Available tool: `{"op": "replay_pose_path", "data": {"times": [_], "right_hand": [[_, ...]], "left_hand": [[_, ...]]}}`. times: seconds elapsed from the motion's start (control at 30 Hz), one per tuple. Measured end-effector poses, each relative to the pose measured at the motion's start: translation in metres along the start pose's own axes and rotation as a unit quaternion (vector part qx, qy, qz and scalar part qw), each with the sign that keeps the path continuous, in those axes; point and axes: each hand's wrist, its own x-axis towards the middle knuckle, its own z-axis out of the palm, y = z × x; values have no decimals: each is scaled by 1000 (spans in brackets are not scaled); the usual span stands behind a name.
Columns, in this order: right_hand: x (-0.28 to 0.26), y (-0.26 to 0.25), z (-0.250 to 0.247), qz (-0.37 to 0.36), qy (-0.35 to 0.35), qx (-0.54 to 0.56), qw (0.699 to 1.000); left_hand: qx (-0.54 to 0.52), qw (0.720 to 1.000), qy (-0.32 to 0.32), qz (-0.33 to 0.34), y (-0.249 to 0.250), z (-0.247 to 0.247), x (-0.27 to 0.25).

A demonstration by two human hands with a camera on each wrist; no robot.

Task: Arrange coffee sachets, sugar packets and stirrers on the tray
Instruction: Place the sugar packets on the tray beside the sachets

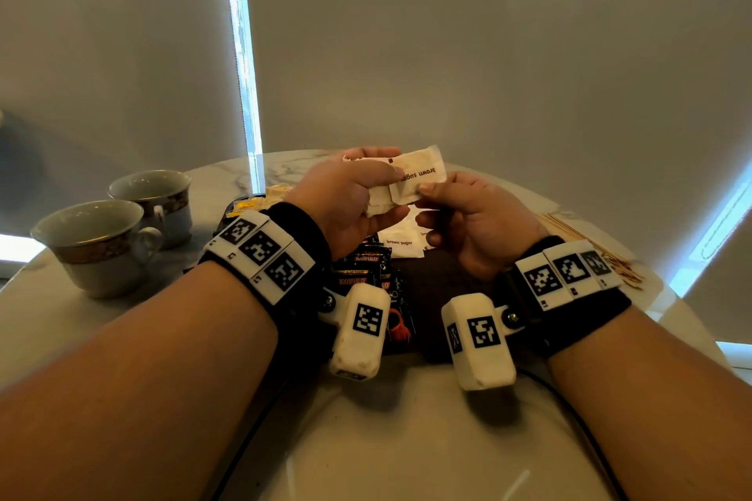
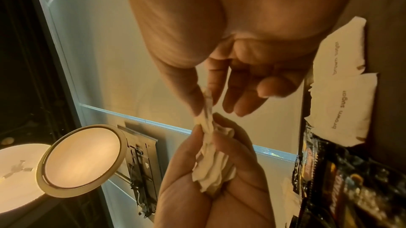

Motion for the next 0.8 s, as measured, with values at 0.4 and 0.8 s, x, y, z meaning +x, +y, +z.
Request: {"op": "replay_pose_path", "data": {"times": [0.4, 0.8], "right_hand": [[4, -3, -3, -14, 76, 93, 993], [2, -1, -1, -48, 1, 25, 999]], "left_hand": [[42, 999, 24, -16, 0, 2, 0], [92, 994, -51, -26, -2, 2, -2]]}}
